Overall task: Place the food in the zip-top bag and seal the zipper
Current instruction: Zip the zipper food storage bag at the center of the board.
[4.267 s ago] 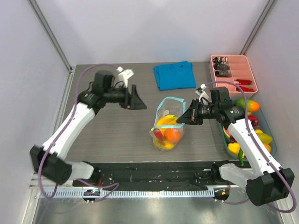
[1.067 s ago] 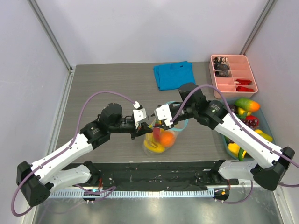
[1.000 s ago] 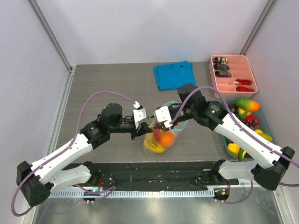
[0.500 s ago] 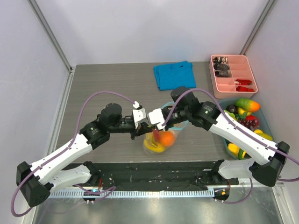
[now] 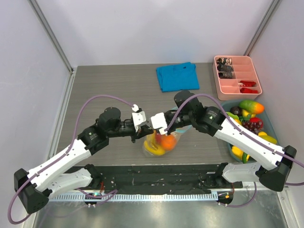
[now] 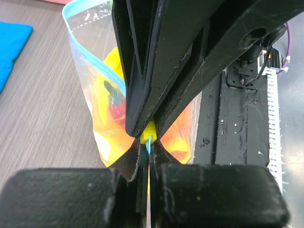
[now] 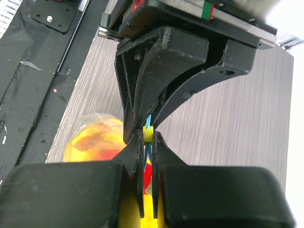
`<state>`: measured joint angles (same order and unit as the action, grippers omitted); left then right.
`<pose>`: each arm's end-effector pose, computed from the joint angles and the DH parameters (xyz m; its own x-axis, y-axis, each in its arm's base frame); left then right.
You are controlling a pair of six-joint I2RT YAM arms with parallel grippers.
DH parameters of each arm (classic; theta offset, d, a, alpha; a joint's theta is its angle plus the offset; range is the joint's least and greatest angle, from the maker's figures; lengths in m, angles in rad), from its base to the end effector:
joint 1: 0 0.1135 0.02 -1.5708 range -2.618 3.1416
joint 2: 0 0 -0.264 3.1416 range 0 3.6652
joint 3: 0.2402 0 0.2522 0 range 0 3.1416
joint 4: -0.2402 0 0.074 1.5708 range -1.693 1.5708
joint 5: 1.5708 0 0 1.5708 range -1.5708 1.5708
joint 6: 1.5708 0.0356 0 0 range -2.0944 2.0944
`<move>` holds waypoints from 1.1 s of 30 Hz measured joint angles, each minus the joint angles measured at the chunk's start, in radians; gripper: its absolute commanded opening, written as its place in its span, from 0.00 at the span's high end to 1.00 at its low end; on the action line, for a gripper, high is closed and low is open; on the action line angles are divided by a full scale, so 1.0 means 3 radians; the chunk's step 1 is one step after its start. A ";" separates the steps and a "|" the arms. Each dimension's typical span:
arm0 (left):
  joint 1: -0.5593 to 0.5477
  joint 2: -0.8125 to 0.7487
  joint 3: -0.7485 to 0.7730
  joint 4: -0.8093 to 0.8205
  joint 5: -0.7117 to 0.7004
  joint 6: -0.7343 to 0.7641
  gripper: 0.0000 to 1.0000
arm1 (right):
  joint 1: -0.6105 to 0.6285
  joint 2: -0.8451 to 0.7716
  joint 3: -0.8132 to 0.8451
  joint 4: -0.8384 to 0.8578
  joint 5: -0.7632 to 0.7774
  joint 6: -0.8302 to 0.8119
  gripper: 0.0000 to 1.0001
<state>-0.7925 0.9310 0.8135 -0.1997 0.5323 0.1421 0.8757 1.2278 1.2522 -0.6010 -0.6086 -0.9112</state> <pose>0.1361 -0.1638 0.3235 -0.0819 0.2569 -0.9630 0.9735 0.2274 -0.0221 0.1516 0.2136 0.3718 0.5265 -0.3809 -0.7600 -0.8502 -0.2344 -0.4715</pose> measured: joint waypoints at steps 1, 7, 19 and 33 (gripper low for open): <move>0.0000 -0.0010 0.0000 0.0000 -0.0004 0.0003 1.00 | 0.0003 -0.0014 -0.0008 0.0008 0.0010 -0.0006 0.99; -0.0001 -0.0093 -0.0019 0.0001 -0.0086 0.0036 1.00 | -0.0036 -0.0037 -0.0011 0.0006 0.0024 -0.0041 0.99; 0.0000 -0.0270 -0.0074 -0.0005 -0.0273 0.0085 1.00 | -0.0411 -0.0097 -0.0024 -0.0263 -0.0079 -0.0207 0.99; -0.0008 -0.0415 -0.0107 -0.0084 -0.0495 0.0117 1.00 | -0.1104 -0.0256 -0.0142 -0.0771 -0.0228 -0.0637 0.99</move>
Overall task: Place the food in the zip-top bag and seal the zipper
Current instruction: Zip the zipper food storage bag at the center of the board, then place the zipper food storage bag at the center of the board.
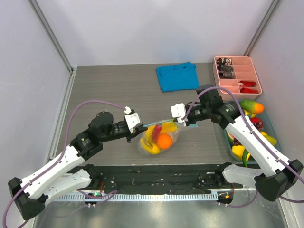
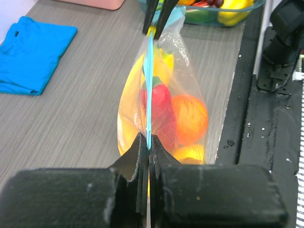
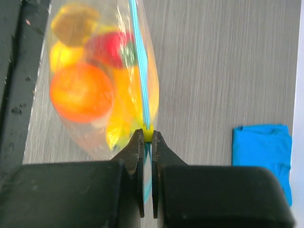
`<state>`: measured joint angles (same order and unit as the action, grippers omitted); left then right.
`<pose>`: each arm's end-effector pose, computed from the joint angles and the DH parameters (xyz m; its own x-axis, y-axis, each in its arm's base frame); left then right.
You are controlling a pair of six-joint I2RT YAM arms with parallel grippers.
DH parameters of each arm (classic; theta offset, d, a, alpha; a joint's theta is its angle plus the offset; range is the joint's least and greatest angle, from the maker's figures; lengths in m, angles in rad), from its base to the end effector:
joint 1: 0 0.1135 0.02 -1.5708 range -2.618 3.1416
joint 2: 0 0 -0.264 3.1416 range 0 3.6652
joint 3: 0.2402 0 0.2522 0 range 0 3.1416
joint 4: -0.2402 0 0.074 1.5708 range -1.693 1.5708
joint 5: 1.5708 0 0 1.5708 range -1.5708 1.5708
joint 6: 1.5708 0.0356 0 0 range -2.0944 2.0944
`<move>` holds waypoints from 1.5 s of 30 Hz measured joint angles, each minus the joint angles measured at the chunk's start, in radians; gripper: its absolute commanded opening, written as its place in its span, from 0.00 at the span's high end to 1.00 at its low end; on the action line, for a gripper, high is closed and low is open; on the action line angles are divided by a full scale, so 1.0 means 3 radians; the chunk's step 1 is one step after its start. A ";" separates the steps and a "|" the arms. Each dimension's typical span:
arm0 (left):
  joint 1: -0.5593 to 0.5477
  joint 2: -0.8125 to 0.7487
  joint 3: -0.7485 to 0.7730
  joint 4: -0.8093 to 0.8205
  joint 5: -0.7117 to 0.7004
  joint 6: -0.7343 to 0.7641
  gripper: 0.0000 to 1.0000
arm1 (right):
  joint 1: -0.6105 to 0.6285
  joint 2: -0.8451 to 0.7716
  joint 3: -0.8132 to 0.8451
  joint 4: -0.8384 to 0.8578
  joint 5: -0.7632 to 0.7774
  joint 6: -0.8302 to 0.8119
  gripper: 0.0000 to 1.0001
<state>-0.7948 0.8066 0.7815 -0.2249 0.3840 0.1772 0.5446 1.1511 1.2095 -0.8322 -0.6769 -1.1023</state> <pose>0.1217 -0.1431 0.3314 -0.0091 0.2426 -0.9701 0.9322 0.3531 0.0796 0.1820 0.1363 0.3577 0.4323 -0.5513 -0.7136 -0.8887 -0.1268 -0.4405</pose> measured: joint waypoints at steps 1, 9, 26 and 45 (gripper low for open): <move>0.0000 -0.0004 0.0000 -0.0008 -0.0031 0.0001 1.00 | -0.0062 0.0000 0.0000 -0.0042 -0.0004 -0.0043 0.99; -0.0005 -0.0023 0.0000 -0.0088 -0.0270 -0.0003 1.00 | -0.0450 0.0000 -0.0008 -0.0381 0.0004 -0.0393 0.99; 0.0100 -0.0100 0.0000 -0.0254 -0.0468 -0.0070 1.00 | -0.1027 -0.0005 -0.0013 -0.0928 0.0055 -0.0985 0.99; 0.1095 0.1296 0.0870 0.0170 -0.0196 -0.0029 1.00 | -0.1104 0.1072 0.0933 0.0086 0.0322 -0.0225 0.99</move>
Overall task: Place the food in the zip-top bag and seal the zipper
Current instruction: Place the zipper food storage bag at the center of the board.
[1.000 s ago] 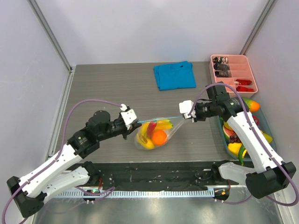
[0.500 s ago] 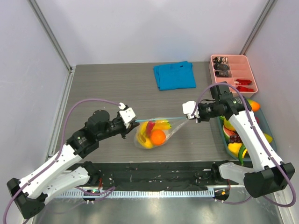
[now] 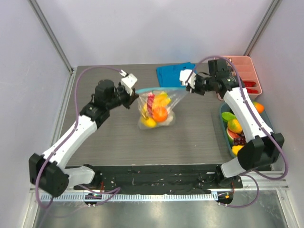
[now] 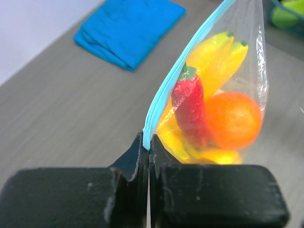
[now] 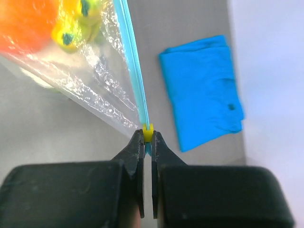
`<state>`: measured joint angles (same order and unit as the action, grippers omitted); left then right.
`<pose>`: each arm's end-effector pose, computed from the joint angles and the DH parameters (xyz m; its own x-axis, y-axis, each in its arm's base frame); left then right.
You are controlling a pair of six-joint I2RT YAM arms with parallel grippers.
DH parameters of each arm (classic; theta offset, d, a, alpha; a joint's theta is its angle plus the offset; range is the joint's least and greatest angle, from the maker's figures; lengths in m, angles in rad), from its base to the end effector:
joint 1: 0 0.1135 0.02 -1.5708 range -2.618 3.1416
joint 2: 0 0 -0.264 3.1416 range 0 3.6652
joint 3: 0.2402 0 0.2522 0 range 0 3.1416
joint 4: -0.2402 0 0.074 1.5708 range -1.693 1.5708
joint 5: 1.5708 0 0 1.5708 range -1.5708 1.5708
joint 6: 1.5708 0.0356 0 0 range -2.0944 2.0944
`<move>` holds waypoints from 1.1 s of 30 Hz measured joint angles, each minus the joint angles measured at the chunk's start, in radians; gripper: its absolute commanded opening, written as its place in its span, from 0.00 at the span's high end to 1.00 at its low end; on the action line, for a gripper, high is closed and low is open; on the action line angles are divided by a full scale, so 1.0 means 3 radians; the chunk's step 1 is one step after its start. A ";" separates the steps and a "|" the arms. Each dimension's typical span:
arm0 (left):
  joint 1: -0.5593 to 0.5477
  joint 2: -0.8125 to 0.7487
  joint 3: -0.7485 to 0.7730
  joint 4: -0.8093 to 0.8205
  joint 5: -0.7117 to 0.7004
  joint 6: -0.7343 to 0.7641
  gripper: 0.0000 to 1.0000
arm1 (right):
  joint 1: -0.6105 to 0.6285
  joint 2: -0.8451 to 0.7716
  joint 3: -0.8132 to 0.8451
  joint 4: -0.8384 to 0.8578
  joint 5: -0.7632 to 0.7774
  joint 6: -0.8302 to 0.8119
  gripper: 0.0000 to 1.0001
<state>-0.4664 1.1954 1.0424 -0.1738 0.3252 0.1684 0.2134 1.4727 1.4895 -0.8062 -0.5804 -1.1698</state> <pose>0.2418 -0.1345 0.3465 -0.1659 0.2614 -0.9509 0.7346 0.6761 0.0576 0.3000 0.0850 0.3667 0.2397 -0.7358 -0.6333 -0.8552 0.1487 -0.4964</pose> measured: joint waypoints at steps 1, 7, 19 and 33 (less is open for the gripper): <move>0.0094 0.0123 0.0108 0.0048 0.0060 -0.0010 1.00 | 0.0000 0.0090 0.0120 0.0076 0.0027 0.0061 0.99; 0.0510 0.0619 0.0533 0.0259 0.0713 -0.0036 0.95 | 0.0055 0.0237 0.0367 0.0347 0.0136 0.0174 0.99; 0.0526 0.0645 -0.0394 -0.0259 0.1542 0.0638 0.99 | 0.0848 -0.0467 -0.1554 0.0350 0.0664 -0.0020 0.99; 0.0233 -0.0347 -0.1116 -0.0954 0.1637 0.1408 0.53 | 0.1712 -0.1176 -0.2204 0.0076 0.0767 0.0549 0.65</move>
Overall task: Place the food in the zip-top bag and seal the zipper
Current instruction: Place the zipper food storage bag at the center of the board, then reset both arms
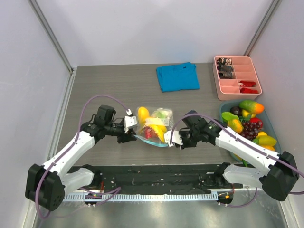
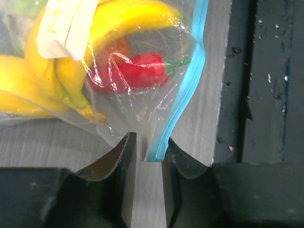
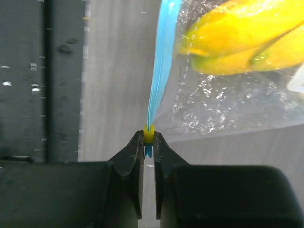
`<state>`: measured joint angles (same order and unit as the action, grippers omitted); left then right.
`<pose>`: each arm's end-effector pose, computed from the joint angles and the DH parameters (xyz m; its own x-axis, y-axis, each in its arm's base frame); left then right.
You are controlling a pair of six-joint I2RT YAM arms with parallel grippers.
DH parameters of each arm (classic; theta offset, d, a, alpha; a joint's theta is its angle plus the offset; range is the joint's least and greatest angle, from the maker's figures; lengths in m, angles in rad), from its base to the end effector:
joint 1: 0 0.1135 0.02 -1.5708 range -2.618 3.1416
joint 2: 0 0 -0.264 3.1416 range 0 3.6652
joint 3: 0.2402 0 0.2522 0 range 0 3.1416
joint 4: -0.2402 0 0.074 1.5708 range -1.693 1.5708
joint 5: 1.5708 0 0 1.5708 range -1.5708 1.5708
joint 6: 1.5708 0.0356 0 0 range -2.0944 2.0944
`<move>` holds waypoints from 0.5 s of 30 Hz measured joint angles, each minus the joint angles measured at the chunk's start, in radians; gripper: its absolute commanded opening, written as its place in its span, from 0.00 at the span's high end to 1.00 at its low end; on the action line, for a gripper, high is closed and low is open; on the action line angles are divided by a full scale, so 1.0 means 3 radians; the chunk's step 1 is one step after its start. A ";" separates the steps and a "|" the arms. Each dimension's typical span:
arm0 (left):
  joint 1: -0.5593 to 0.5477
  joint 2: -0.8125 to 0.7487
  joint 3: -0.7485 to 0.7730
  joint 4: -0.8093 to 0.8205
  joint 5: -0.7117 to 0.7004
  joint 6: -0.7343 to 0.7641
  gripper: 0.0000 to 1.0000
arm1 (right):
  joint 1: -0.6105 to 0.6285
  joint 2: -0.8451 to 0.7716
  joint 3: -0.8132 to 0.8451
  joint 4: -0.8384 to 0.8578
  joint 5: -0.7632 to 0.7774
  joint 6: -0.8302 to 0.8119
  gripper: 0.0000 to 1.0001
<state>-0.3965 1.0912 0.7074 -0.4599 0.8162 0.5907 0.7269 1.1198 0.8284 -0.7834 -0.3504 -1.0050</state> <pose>0.1866 -0.1063 0.2381 -0.1762 0.4874 -0.8552 0.9745 0.2088 -0.0819 0.1473 0.1473 0.2437 0.2776 -0.8141 -0.5100 -0.9548 -0.1753 -0.2399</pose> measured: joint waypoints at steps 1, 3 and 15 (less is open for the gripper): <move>-0.0022 -0.0069 -0.0029 -0.0075 -0.0010 0.0045 0.45 | 0.0052 -0.0009 -0.0008 -0.0075 -0.0032 0.0048 0.55; -0.0032 -0.0181 -0.0039 -0.0276 -0.0023 0.0134 0.04 | 0.0122 -0.0019 -0.0005 -0.0192 -0.0097 0.0203 0.34; -0.0032 -0.1246 0.0591 -0.1244 -0.0514 -0.0231 0.00 | 0.0186 -0.0843 0.0621 -0.0399 0.0045 0.1288 0.06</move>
<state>-0.4061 0.7174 0.8848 -0.8330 0.6621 0.5213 0.7826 0.8669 1.0145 -0.9031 -0.3370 -0.6186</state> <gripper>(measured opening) 0.996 0.907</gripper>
